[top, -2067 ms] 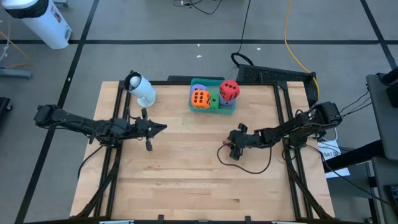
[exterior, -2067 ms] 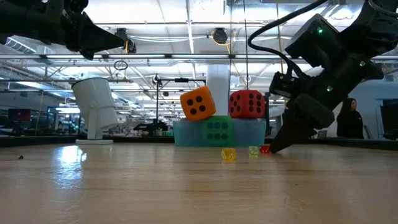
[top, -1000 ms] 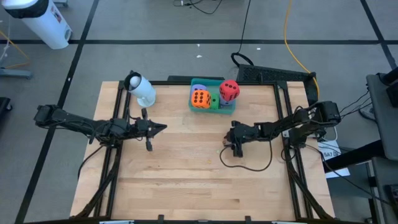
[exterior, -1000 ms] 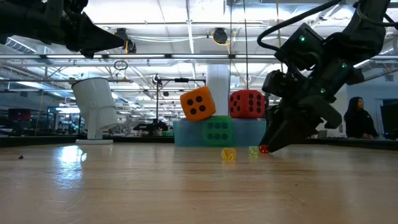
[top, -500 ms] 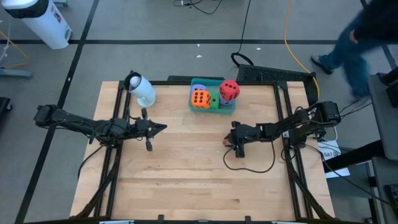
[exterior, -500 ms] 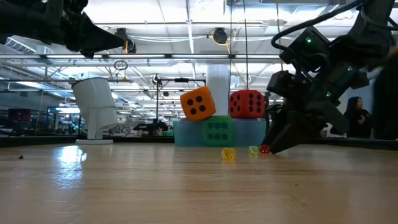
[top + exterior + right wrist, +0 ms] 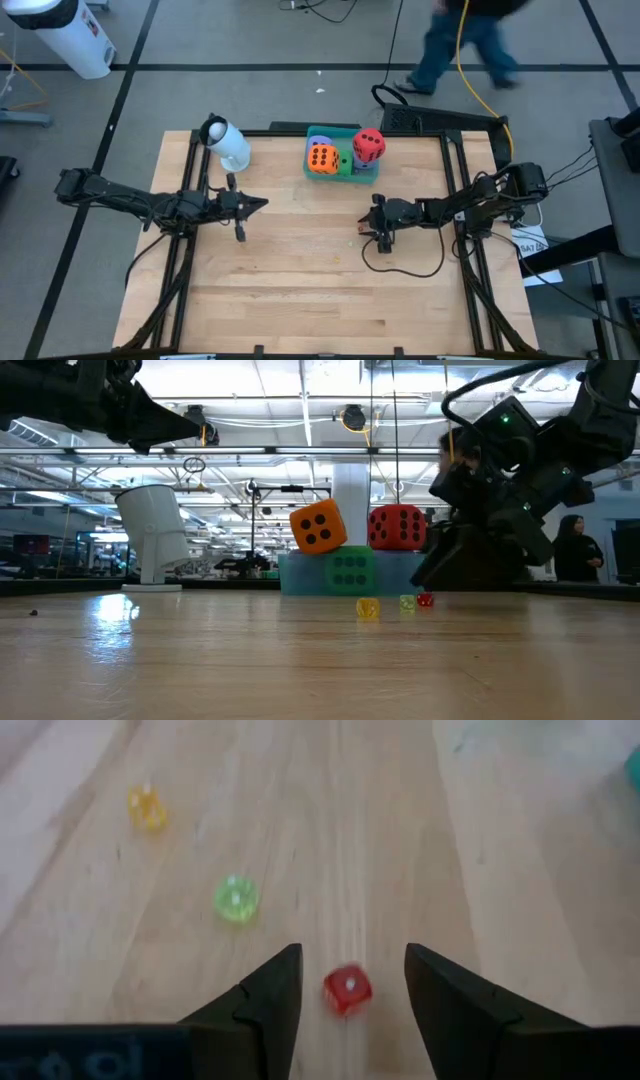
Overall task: Pick & Place Dice
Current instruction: Put the small red dice into the green bin
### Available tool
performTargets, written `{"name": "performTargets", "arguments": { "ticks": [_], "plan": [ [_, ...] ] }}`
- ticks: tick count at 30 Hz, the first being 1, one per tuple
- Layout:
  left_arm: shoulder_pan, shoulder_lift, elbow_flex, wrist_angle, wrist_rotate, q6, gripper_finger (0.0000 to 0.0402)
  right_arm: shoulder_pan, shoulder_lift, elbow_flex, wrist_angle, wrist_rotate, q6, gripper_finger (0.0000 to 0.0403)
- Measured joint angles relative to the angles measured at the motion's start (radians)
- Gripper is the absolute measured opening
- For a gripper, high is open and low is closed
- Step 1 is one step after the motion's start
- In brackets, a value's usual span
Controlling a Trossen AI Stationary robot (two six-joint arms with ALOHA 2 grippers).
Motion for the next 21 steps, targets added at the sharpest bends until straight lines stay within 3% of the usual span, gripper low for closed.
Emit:
{"name": "performTargets", "arguments": {
  "ticks": [7, 15, 21],
  "plan": [
    [0.0, 0.0, 0.0, 0.0, 0.0, -0.003, 0.0026, 0.0, 0.0, 0.0, -0.03, 0.001, 0.007, 0.0166],
    [0.0, 0.0, 0.0, 0.002, 0.0, -0.001, 0.0026, 0.0, 0.115, 0.002, 0.064, 0.002, 0.017, 0.0167],
    [0.0, 0.0, 0.0, -0.002, 0.0, 0.0, 0.0026, 0.0, 0.123, 0.003, 0.057, 0.008, 0.033, 0.0166]
  ]
}}
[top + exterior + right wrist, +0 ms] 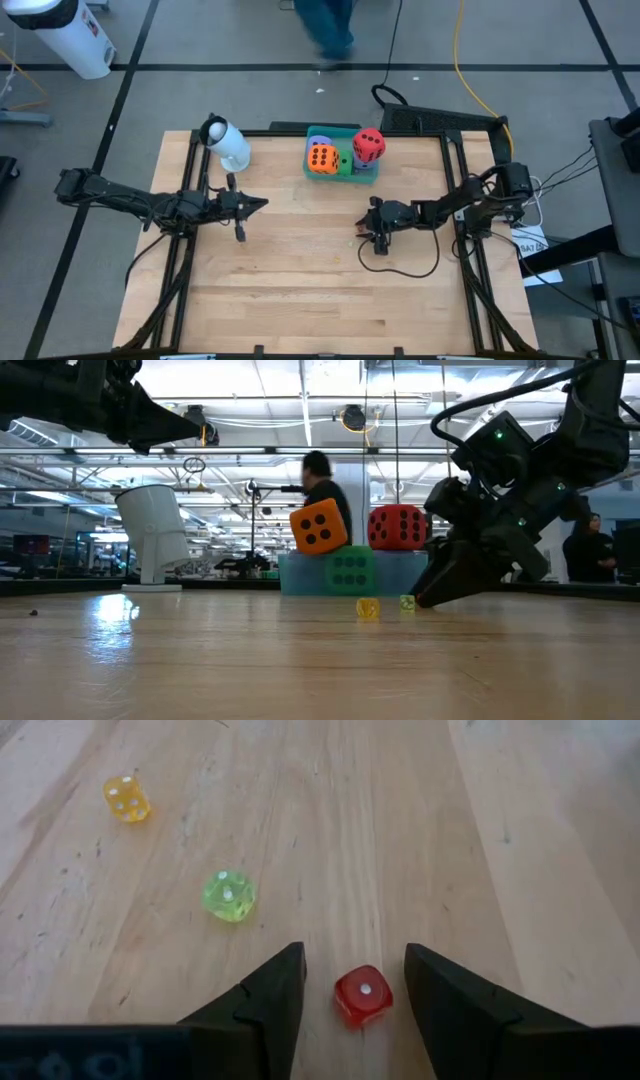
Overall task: Pick & Place Dice
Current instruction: Put the small red dice into the green bin
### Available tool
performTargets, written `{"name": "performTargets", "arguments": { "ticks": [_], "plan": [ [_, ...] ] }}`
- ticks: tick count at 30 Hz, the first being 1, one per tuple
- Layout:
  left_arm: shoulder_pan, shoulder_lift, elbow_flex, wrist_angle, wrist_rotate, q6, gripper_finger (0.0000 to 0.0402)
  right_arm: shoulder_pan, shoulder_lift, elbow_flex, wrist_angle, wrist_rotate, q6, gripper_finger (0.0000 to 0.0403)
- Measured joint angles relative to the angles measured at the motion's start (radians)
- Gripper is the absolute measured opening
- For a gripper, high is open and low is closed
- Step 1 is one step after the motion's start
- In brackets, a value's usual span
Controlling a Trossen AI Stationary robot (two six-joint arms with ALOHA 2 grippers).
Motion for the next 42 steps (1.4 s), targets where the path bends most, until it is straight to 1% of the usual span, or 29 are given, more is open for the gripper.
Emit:
{"name": "performTargets", "arguments": {
  "ticks": [3, 7, 15, 18, 22, 25, 28, 31, 33, 35, 37, 42],
  "plan": [
    [0.0, 0.0, 0.0, 0.0, 0.0, 0.0, 0.0026, 0.0, -0.02, 0.0, -0.041, 0.024, 0.0, 0.0166],
    [0.0, 0.0, 0.0, -0.001, 0.0, 0.0, 0.0026, -0.002, -0.059, 0.0, -0.105, 0.023, 0.004, 0.0166],
    [0.0, 0.0, 0.0, -0.001, 0.0, -0.001, 0.0026, -0.002, -0.06, -0.001, -0.097, 0.02, -0.001, 0.0164],
    [0.0, 0.0, 0.0, -0.001, 0.0, -0.002, 0.0026, -0.002, -0.06, -0.001, -0.102, 0.019, -0.001, 0.0144],
    [0.0, 0.0, 0.0, -0.001, 0.0, 0.0, 0.0026, -0.002, -0.06, -0.001, -0.097, 0.027, -0.001, 0.0086],
    [0.0, 0.0, 0.0, -0.001, 0.0, 0.0, 0.0026, -0.002, -0.092, 0.001, -0.103, 0.081, -0.013, 0.0039],
    [0.0, 0.0, 0.0, -0.001, 0.0, 0.0, 0.0026, -0.006, -0.151, 0.013, -0.115, 0.18, -0.049, 0.0036],
    [0.001, 0.0, 0.0, 0.002, 0.0, -0.004, 0.0026, -0.01, -0.222, 0.033, -0.087, 0.315, -0.086, 0.0036],
    [0.001, 0.0, 0.0, 0.005, 0.0, -0.005, 0.0026, -0.029, -0.258, 0.044, -0.093, 0.373, -0.124, 0.0046],
    [0.001, 0.0, 0.0, 0.005, 0.0, -0.005, 0.0026, -0.066, -0.277, 0.066, -0.094, 0.394, -0.14, 0.0058],
    [0.002, 0.0, 0.0, 0.005, 0.0, -0.004, 0.0026, -0.119, -0.286, 0.08, -0.083, 0.39, -0.143, 0.0061],
    [0.003, 0.0, 0.0, 0.011, 0.0, -0.001, 0.0026, -0.244, -0.244, 0.083, -0.088, 0.38, -0.142, 0.0041]
  ]
}}
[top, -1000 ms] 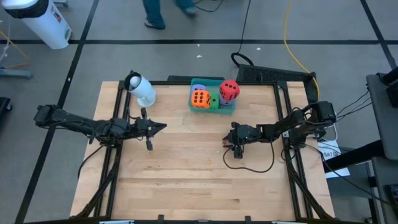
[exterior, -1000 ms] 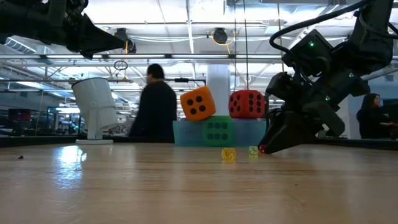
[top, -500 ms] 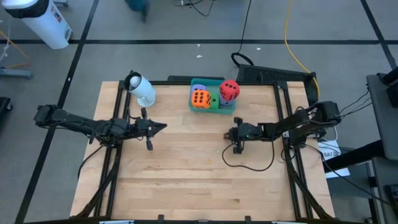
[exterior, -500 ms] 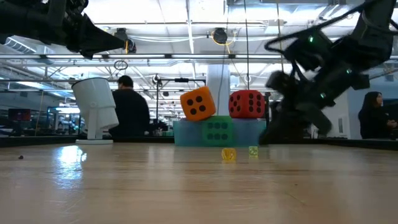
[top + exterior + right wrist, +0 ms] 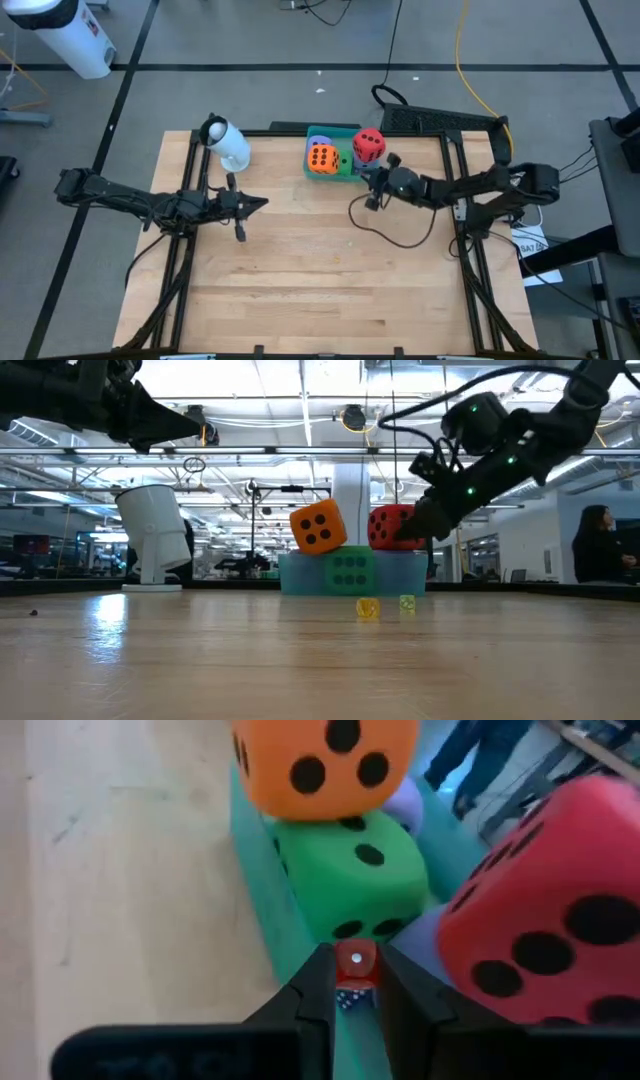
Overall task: Pick & Place Dice
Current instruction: Put the small red dice into the green bin, then put the small yellow dice into the green bin
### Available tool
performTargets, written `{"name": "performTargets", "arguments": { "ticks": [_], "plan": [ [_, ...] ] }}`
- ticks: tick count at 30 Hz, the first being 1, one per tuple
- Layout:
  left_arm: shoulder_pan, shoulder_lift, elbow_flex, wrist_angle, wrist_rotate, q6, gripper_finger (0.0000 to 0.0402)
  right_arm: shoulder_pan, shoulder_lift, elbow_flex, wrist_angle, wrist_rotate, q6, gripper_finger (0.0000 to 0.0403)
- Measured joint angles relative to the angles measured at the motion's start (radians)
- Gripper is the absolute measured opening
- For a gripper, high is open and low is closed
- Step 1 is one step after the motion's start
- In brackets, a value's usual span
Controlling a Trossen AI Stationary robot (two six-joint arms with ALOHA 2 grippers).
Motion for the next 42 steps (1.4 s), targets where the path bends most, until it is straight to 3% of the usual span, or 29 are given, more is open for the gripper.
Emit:
{"name": "performTargets", "arguments": {
  "ticks": [4, 10, 17, 23, 28, 33, 38, 42],
  "plan": [
    [0.0, 0.0, 0.0, 0.0, 0.0, 0.001, 0.0026, -0.046, 0.062, 0.001, 0.033, -0.046, 0.015, 0.0048],
    [0.0, 0.0, 0.0, 0.001, 0.001, -0.004, 0.0026, -0.056, 0.14, 0.001, 0.134, -0.043, 0.026, 0.0122],
    [0.0, 0.0, 0.0, 0.012, 0.001, -0.005, 0.0026, -0.039, 0.142, 0.001, 0.161, -0.047, 0.018, 0.0187],
    [0.0, 0.0, 0.0, 0.017, 0.001, -0.016, 0.0026, -0.001, 0.142, 0.001, 0.211, -0.043, 0.016, 0.0207],
    [0.001, 0.0, 0.0, 0.018, 0.001, -0.029, 0.0026, 0.072, 0.084, 0.001, 0.252, -0.044, -0.02, 0.0197],
    [-0.001, 0.0, 0.0, 0.023, 0.03, -0.049, 0.0026, 0.197, -0.098, 0.001, 0.17, -0.044, -0.004, 0.0171],
    [-0.061, 0.0, 0.023, 0.074, 0.133, -0.053, 0.0007, 0.293, -0.393, -0.005, -0.056, -0.045, 0.073, 0.0111],
    [-0.154, 0.074, 0.086, 0.039, 0.038, -0.043, 0.0003, 0.312, -0.576, -0.082, -0.083, -0.074, 0.16, 0.0042]
  ]
}}
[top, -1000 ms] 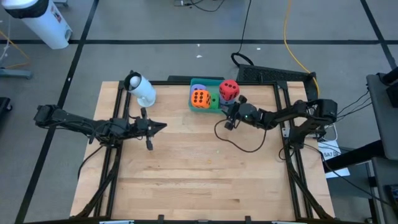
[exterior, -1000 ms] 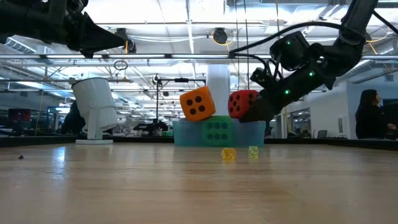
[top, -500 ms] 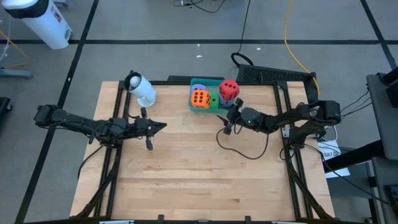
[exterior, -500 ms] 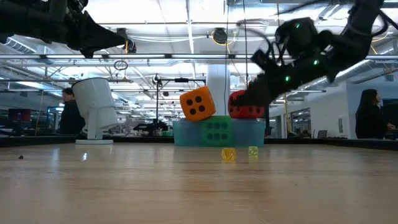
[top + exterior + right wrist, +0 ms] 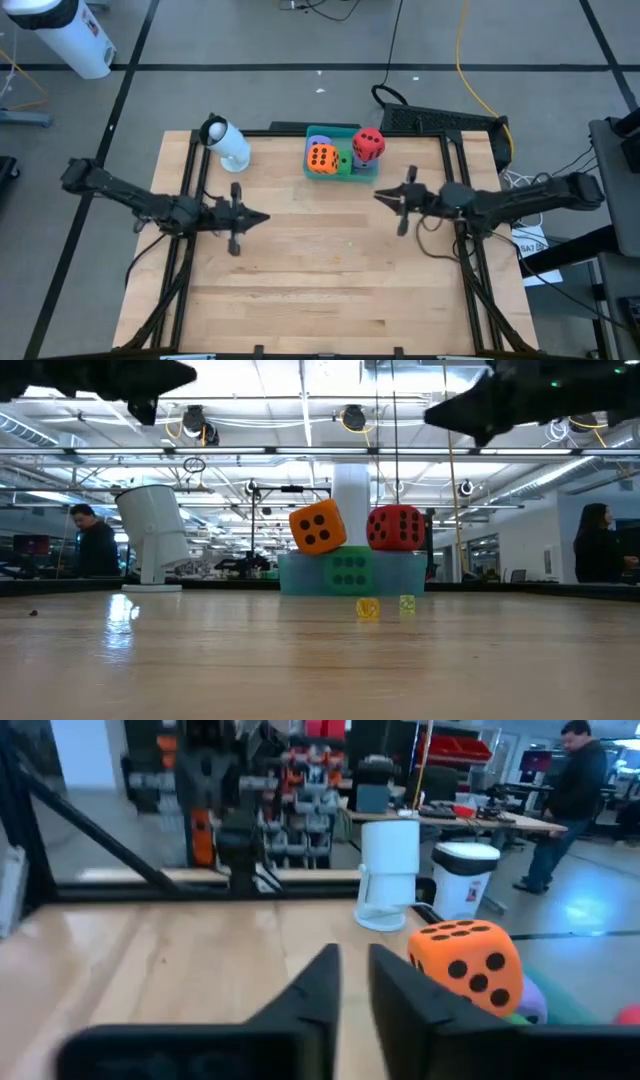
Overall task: Pick & Place Dice
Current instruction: Put the small yellow dice into the green bin
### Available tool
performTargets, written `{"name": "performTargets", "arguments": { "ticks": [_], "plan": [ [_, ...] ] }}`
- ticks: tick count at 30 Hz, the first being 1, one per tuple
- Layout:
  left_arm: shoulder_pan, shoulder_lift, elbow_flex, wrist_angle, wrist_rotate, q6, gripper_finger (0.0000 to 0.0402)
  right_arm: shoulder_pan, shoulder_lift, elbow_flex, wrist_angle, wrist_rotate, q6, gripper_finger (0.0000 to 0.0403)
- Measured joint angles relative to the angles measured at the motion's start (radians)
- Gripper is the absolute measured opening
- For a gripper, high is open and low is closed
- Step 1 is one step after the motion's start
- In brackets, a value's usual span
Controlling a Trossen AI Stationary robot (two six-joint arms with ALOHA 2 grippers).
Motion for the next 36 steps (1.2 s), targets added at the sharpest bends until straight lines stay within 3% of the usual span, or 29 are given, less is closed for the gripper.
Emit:
{"name": "performTargets", "arguments": {
  "ticks": [2, 9, 12, 15, 21, 28, 36],
  "plan": [
    [-0.033, 0.085, 0.032, -0.021, -0.079, -0.024, 0.0003, 0.004, -0.061, -0.045, 0.002, 0.002, 0.021, 0.0012],
    [-0.074, 0.414, 0.122, -0.027, -0.184, -0.161, 0.0004, 0.005, -0.165, -0.157, -0.008, 0.003, 0.073, 0.0005],
    [-0.075, 0.564, 0.183, -0.006, -0.134, -0.275, 0.0015, 0.005, -0.187, -0.168, -0.032, 0.003, 0.073, 0.0003],
    [-0.095, 0.717, 0.231, 0.007, -0.053, -0.276, 0.0055, 0.005, -0.19, -0.169, -0.046, 0.003, 0.084, 0.0005],
    [-0.116, 0.976, 0.354, 0.191, -0.082, -0.29, 0.0168, 0.005, -0.184, -0.169, -0.075, 0.003, 0.109, 0.0004],
    [-0.104, 1.116, 0.484, 0.151, -0.055, -0.291, 0.0263, 0.005, -0.182, -0.169, -0.088, 0.003, 0.118, 0.0003],
    [-0.104, 1.205, 0.579, 0.082, -0.12, -0.292, 0.0278, 0.005, -0.183, -0.169, -0.147, 0.001, 0.119, 0.0004]
  ]
}}
